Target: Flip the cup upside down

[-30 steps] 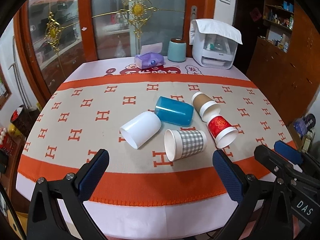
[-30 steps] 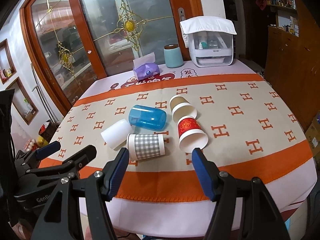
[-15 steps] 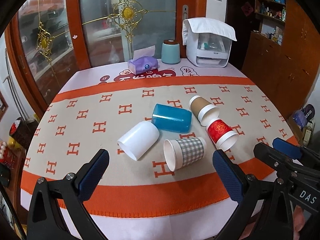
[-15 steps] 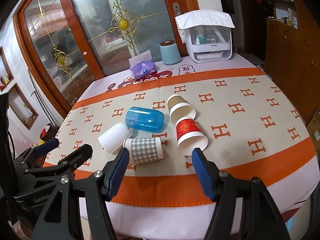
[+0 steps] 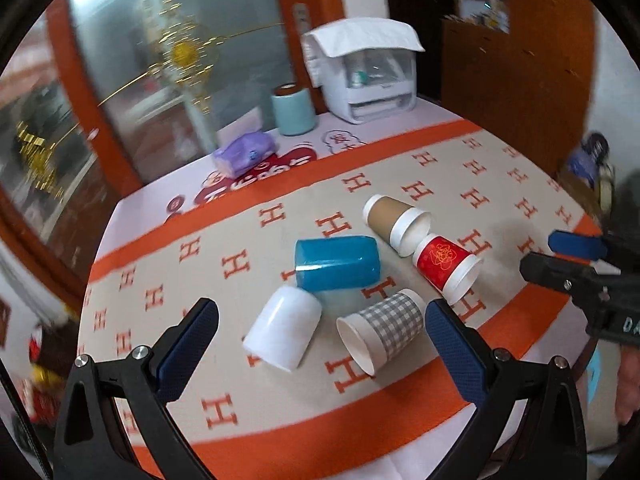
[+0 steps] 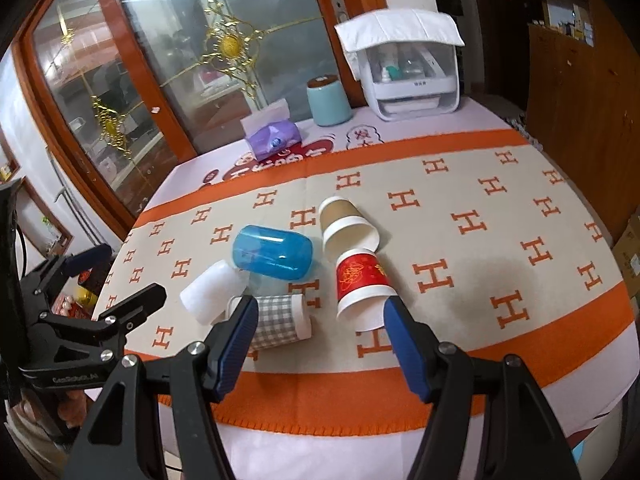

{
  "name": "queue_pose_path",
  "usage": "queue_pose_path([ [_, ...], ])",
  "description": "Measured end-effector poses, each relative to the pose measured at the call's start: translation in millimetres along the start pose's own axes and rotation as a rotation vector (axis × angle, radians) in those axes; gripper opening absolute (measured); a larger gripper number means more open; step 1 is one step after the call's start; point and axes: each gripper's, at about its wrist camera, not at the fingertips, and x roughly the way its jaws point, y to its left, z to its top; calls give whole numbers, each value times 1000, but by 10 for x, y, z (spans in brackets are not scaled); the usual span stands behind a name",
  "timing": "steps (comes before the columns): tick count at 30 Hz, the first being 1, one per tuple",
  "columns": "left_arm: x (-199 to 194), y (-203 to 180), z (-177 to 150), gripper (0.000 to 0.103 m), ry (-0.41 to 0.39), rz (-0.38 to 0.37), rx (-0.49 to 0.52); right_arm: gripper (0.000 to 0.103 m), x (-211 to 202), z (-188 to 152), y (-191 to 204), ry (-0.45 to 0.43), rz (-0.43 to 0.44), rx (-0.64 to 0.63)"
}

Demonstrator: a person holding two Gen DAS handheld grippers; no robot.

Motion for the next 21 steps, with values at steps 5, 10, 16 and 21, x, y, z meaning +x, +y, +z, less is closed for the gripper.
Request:
queue_pose_path([
  [5, 367, -116, 120, 102, 70, -75, 140, 65, 259, 19, -174, 54, -15, 62],
  [10, 753, -344, 87, 102, 147, -119, 277, 65, 595, -81, -376, 145, -22, 143],
  [16, 1215, -641, -32, 102, 252, -160, 441, 64, 830, -251, -498, 206, -18, 182],
  [21, 1410, -753, -116, 102, 305, -159, 546, 64, 916, -363, -515, 240, -8, 196],
])
